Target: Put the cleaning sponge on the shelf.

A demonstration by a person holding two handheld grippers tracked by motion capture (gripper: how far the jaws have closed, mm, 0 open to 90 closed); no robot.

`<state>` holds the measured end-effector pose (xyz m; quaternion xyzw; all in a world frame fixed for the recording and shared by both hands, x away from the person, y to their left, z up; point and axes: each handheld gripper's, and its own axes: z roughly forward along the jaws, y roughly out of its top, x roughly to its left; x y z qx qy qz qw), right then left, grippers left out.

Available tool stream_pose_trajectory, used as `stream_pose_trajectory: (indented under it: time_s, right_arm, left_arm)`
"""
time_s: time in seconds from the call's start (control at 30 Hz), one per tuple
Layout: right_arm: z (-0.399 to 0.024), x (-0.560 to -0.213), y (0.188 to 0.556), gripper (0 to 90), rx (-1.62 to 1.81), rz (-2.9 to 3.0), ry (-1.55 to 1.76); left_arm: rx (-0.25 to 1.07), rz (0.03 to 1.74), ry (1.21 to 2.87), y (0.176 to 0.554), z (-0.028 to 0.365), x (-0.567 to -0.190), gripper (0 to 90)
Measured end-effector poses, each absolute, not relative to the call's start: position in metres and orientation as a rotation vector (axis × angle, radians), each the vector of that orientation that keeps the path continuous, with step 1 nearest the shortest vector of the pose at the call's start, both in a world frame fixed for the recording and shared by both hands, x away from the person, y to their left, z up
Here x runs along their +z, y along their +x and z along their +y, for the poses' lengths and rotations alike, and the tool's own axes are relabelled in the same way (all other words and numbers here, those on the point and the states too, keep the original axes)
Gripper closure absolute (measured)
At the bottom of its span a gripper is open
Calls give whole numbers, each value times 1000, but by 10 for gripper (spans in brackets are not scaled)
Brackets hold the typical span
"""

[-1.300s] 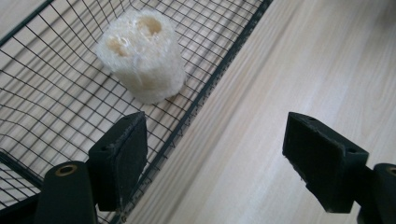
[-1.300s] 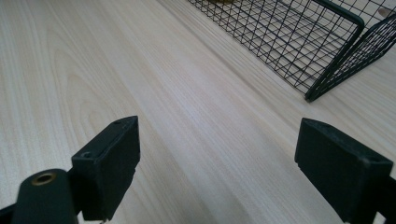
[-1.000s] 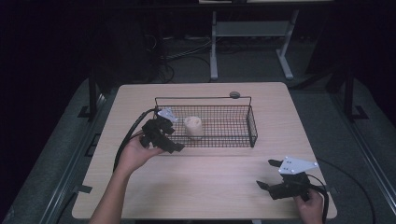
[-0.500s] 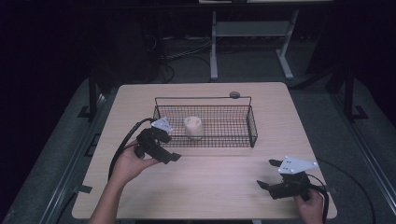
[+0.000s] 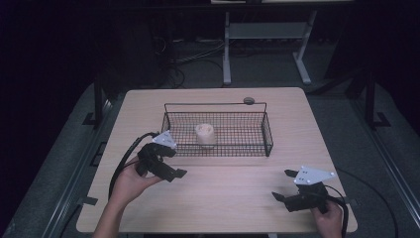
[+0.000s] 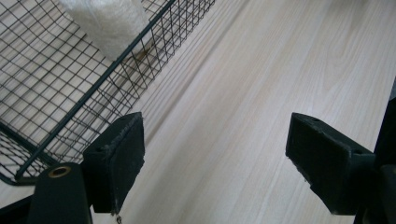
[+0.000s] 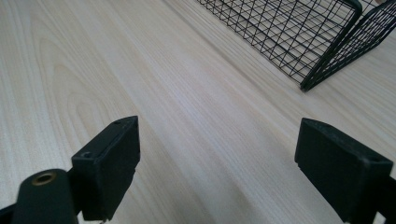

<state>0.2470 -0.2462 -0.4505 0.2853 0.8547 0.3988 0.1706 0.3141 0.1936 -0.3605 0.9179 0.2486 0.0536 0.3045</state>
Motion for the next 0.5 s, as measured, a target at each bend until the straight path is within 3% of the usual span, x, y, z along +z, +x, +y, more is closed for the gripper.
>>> stream_pose_trajectory:
  time_s: [0.5]
  right_arm:
    - [-244, -453, 249, 136, 1124, 2430, 821]
  left_arm:
    - [159, 677, 2431, 291, 210, -373, 173]
